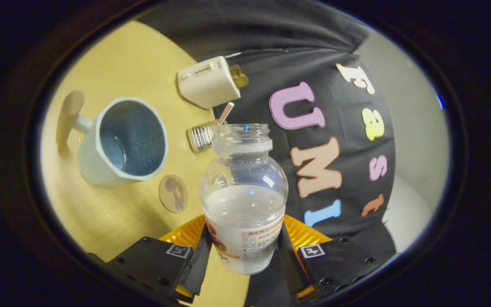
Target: Take the bottle from table, then pour the juice into the cup, finally place the bottle on the coaster
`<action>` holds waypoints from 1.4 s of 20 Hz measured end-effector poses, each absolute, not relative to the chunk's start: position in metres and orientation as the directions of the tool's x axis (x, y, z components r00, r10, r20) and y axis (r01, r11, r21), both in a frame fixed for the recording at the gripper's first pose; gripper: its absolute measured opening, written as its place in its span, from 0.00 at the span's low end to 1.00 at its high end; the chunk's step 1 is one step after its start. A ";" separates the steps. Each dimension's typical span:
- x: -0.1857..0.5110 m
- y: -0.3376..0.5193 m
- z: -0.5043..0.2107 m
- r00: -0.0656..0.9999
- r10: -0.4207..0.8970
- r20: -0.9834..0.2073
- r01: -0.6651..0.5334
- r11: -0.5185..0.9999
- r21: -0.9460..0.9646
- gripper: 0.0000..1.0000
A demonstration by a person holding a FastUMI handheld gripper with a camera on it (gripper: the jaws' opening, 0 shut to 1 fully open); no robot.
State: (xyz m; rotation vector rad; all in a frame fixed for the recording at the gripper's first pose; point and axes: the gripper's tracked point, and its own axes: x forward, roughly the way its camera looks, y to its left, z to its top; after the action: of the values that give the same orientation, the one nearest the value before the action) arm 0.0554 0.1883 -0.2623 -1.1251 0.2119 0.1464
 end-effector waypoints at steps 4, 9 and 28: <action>0.067 0.193 -0.261 0.947 0.066 -0.315 -0.253 0.758 -0.601 0.77; 0.098 0.199 -0.263 0.924 0.175 -0.341 -0.238 0.959 -0.152 0.77; 0.154 0.234 -0.336 0.894 0.288 -0.344 -0.290 0.956 0.048 0.78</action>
State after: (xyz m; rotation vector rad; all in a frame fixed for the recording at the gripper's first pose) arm 0.1545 0.2342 -0.3364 -0.0045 0.3560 0.2997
